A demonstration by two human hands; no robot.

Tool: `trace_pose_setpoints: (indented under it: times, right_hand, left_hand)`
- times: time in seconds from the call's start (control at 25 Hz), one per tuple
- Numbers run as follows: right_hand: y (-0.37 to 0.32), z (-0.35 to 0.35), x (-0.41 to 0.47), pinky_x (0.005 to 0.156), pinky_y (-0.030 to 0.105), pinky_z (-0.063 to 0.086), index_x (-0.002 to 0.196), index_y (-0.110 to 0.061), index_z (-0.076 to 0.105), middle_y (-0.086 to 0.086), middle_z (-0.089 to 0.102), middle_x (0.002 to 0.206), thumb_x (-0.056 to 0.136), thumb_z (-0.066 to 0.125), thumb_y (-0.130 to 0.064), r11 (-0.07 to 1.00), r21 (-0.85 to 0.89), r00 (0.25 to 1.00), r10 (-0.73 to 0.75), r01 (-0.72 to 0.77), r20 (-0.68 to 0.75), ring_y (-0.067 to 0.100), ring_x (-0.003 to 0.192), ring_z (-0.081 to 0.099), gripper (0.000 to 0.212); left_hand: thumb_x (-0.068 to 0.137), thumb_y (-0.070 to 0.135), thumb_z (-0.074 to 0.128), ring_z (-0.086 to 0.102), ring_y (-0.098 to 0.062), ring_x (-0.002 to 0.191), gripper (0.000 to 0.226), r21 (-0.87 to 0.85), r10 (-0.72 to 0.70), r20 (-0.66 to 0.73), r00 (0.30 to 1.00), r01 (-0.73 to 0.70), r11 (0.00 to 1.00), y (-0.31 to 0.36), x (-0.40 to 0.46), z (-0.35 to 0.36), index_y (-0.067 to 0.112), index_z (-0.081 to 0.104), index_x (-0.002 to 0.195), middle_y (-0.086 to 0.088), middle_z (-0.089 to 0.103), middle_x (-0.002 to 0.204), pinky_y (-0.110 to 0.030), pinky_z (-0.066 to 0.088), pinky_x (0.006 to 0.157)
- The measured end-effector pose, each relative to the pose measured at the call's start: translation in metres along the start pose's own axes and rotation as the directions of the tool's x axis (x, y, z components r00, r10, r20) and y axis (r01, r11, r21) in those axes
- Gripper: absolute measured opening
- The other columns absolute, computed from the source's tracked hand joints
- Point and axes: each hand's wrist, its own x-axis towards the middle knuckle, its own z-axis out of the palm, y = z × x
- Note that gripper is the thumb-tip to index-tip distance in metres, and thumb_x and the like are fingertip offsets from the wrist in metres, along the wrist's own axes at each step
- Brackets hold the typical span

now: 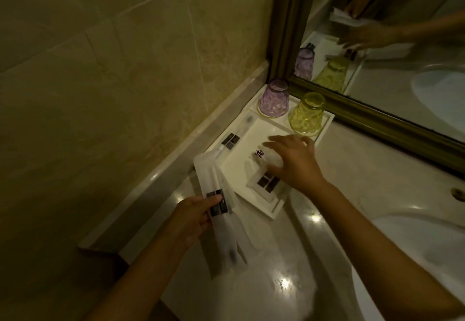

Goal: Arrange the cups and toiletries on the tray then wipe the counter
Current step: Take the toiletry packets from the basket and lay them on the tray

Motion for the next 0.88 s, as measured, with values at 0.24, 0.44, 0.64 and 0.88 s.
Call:
trace_pose_setpoints:
  times: [0.24,0.44,0.64,0.88]
  right_hand:
    - [-0.004,0.040,-0.047,0.098,0.046,0.022,0.111,-0.024,0.064,-0.002,0.066,0.119,0.075,0.066,-0.041,0.990,-0.039,0.989,0.134,-0.136,-0.067,0.024,0.108,0.053,0.040]
    - [0.000,0.044,-0.055,0.100,0.043,0.010,0.118,-0.032,0.059,-0.007,0.062,0.126,0.079,0.060,-0.046,0.988,-0.065,0.991,0.137,-0.137,-0.001,0.018,0.114,0.050,0.042]
    - [-0.016,0.031,-0.073,0.103,0.047,0.019,0.118,-0.028,0.060,0.000,0.058,0.130,0.082,0.058,-0.045,0.989,0.024,0.984,0.149,-0.147,-0.097,0.022,0.119,0.049,0.040]
    - [-0.073,0.020,-0.073,0.064,0.013,0.047,0.090,-0.030,0.064,-0.015,0.063,0.075,0.068,0.075,-0.043,0.649,0.626,0.901,0.342,-0.432,0.267,0.000,0.070,0.060,0.028]
  left_hand:
    - [0.078,0.008,0.066,0.065,-0.031,0.089,0.033,-0.015,-0.002,-0.007,1.000,0.001,1.000,-0.001,0.006,0.003,-0.007,0.061,0.107,-0.024,0.066,0.102,-0.037,0.053,0.080]
    - [0.079,0.006,0.064,0.070,-0.021,0.069,0.016,0.007,0.000,0.025,1.000,0.000,1.000,-0.002,0.006,0.007,-0.002,0.065,0.093,-0.015,0.072,0.079,-0.026,0.057,0.057]
    - [0.081,0.007,0.063,0.069,-0.025,0.078,0.025,0.022,0.015,0.051,0.999,-0.016,1.000,0.001,0.002,0.013,-0.006,0.063,0.102,-0.021,0.069,0.093,-0.032,0.058,0.071]
    - [0.082,0.005,0.063,0.065,-0.034,0.084,0.027,0.116,0.093,-0.004,0.996,-0.092,0.989,0.004,-0.002,0.028,-0.011,0.061,0.104,-0.025,0.066,0.095,-0.040,0.056,0.075]
